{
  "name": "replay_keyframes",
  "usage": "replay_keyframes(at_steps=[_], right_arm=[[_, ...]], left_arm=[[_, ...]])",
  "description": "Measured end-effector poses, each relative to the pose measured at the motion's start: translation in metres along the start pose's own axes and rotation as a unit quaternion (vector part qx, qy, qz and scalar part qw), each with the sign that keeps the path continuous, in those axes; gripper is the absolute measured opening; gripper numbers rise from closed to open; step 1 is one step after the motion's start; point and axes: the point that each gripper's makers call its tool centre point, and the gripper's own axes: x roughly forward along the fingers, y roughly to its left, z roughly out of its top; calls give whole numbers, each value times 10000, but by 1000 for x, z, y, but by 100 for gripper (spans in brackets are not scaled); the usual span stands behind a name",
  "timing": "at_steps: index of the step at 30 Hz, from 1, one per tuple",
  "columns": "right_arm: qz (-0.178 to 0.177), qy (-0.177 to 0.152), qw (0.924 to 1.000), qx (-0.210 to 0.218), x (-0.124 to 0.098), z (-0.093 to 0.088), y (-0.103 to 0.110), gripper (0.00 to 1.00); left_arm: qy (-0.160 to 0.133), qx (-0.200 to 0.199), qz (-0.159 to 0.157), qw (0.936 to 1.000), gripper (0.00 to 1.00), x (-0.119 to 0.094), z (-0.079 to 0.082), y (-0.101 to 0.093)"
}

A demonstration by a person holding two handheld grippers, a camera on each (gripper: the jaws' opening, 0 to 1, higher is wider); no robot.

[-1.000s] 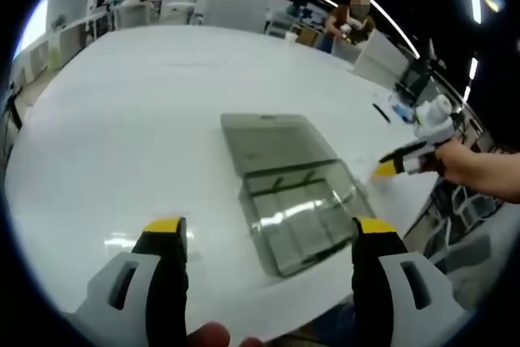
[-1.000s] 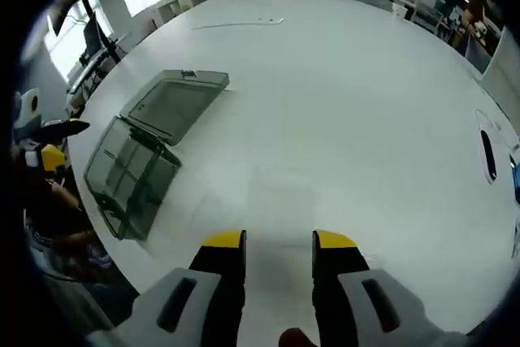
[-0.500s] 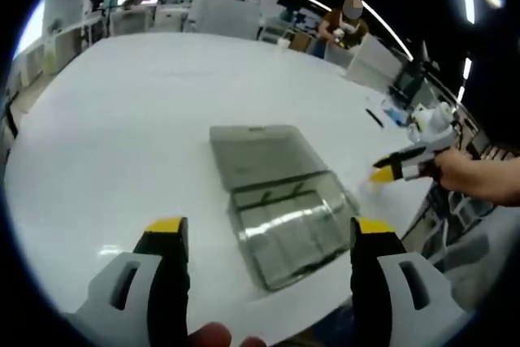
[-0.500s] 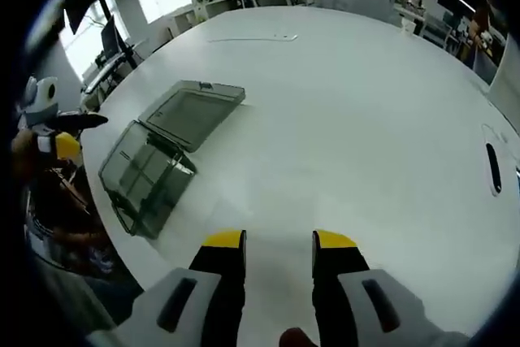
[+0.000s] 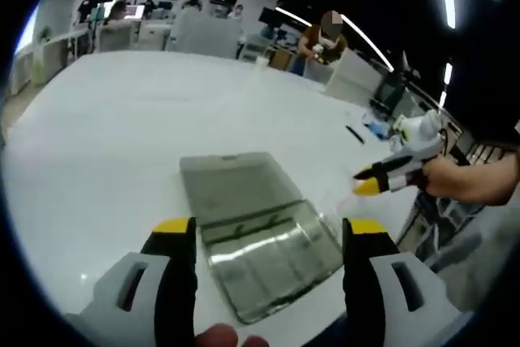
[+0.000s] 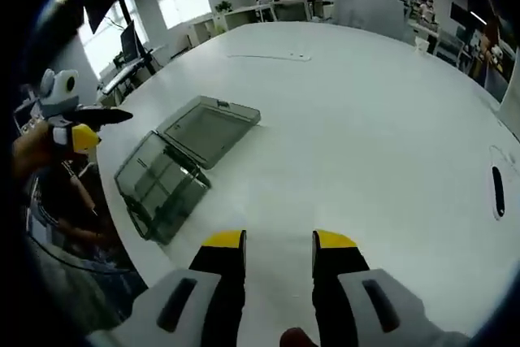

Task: Insert the divider into the dual guide fixture by aligning both edges with the guide slots and pushing it downward to the bottom, including one-sided entry, uneven engagement, binding, and posture correction.

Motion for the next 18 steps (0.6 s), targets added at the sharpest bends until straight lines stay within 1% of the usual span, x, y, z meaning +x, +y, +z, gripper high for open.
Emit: replay_keyframes(at_steps=[2,3,5,7,9,11,13,17,18], right_arm=[[-16,-76,10000,36,-2,5,3,27],[-51,-112,9999,70,-3,8,5,27],[-107,-162,9997,164,-5,11,9,27],[-142,-240,9994,223,-7,15,16,27],[-183,-277,9993,198,-7,17,22,27],[-220,-308,9990,243,-7,18,24,27],[-233,-345,9987,300,-7,18,34,27],[-227,-400,9986,277,-8,22,43,27],[-237,-410,9985,261,-9,23,44,27]], left_arm=[[-65,90,-214,9997,68,3,4,-6],[-45,86,-262,9996,66,4,4,-7],[22,76,-482,9988,64,6,4,-15],[-25,260,-670,9974,63,7,7,-21],[50,274,-763,9967,62,10,5,-22],[5,307,-916,9953,62,13,7,-27],[47,396,-1063,9935,59,15,7,-33],[-32,388,-1230,9916,57,16,12,-42],[-3,415,-1301,9906,56,18,11,-45]])
